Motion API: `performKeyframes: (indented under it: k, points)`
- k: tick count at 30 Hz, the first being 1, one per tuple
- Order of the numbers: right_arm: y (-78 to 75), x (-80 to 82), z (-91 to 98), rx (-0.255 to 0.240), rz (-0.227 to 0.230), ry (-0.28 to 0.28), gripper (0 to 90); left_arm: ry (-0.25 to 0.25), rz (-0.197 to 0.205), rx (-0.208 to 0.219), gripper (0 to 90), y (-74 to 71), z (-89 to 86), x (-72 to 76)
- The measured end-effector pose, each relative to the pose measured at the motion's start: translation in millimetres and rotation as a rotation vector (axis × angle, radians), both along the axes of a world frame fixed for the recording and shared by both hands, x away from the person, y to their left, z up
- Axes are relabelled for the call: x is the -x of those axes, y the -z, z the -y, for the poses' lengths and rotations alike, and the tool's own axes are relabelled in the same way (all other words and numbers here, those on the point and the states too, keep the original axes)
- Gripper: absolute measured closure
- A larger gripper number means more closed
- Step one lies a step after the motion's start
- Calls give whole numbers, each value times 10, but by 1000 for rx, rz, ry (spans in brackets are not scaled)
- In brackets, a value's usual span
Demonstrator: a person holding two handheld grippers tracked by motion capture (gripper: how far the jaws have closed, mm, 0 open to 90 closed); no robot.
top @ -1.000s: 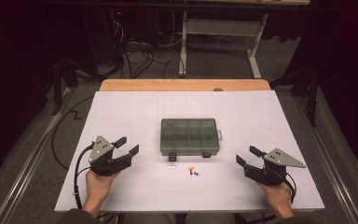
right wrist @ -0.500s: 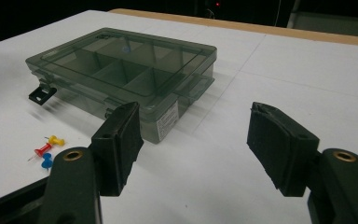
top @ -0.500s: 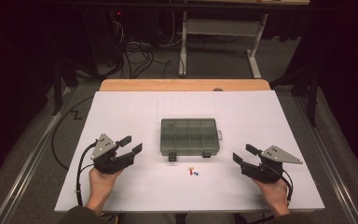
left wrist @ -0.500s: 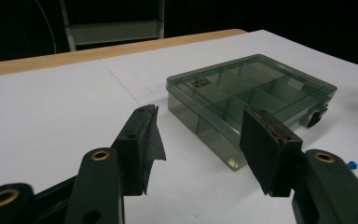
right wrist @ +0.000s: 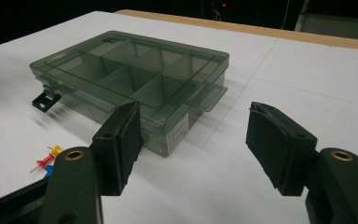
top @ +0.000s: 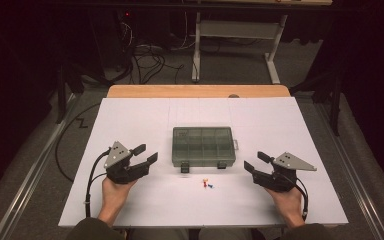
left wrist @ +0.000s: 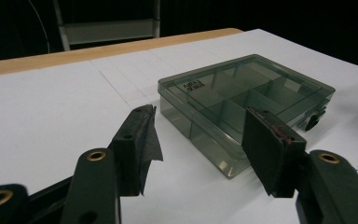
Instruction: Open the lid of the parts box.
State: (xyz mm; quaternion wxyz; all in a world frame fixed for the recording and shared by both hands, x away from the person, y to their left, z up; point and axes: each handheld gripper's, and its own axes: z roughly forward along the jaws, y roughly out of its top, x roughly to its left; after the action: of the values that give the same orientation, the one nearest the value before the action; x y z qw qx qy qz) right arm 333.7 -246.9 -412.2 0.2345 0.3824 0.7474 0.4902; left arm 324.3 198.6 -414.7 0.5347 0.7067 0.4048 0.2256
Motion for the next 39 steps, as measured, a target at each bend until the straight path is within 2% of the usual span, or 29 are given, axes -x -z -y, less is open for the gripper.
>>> performKeyframes:
  k: [5, 13, 20, 25, 30, 39]
  points:
    - [4, -31, -52, 6, -8, -9, 380, 8, -7, -25, 431, 2, 61, -25]
    - [1, -69, -119, 2, -9, -20, 384, 9, -13, -29, 421, 13, 129, -68]
    - [7, -100, -181, 2, -12, -31, 390, 23, -2, -24, 420, 16, 206, -103]
    - [28, -135, -226, 3, -31, -42, 385, 12, 12, -21, 414, 14, 222, -125]
    - [27, -158, -255, 2, -29, -44, 383, 18, 16, -15, 411, 20, 250, -143]
    - [29, -197, -295, -8, -28, -38, 387, 43, 24, -51, 417, 31, 390, -190]
